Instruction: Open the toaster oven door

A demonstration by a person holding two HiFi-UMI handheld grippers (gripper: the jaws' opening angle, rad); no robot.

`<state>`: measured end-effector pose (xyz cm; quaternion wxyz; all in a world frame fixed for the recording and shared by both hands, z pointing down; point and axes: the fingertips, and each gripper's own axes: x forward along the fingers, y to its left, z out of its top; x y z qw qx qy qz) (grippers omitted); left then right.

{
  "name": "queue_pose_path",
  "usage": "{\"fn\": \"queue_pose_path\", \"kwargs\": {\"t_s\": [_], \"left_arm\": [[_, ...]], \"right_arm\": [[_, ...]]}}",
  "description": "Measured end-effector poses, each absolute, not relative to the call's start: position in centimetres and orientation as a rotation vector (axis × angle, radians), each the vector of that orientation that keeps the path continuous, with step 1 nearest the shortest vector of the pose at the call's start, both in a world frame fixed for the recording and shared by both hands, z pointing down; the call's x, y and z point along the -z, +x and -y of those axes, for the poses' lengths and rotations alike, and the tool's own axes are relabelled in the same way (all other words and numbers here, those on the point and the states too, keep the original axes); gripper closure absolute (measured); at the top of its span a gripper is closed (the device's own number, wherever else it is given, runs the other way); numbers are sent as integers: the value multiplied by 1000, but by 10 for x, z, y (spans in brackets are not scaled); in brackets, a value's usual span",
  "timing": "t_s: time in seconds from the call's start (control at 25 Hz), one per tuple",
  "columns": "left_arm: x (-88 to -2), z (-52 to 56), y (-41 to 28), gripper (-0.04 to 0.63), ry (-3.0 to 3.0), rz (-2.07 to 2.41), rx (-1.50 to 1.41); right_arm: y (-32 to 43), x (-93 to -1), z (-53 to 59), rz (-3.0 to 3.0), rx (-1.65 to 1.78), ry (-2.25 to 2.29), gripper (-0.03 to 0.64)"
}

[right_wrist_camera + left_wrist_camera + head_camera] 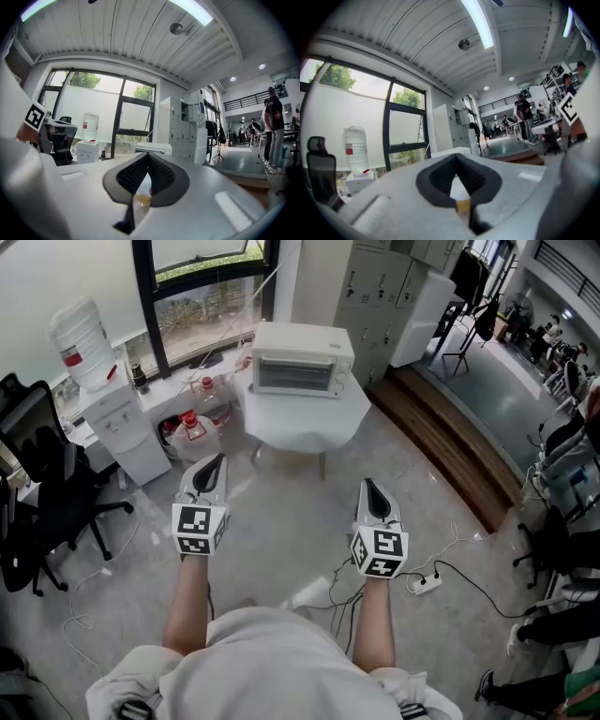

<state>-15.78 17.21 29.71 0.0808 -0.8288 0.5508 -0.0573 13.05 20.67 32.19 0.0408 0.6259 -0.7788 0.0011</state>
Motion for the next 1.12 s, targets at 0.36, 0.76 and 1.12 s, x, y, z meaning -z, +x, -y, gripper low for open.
{"fn": "queue_pose_path", "kwargs": {"t_s": [0.36,0.76,1.12], "left_arm": [[-292,-172,-162,595,-2480,-1639,163],[-291,-172,-151,577,-2489,-1601,179],[-289,-174,-147,554,-2497,-1598,178]], "right_arm": [[128,-315,-211,2379,55,1936,615],[131,-313,-213,2383,62,1926,612],[132,-313,-215,2381,63,1910,580]]}}
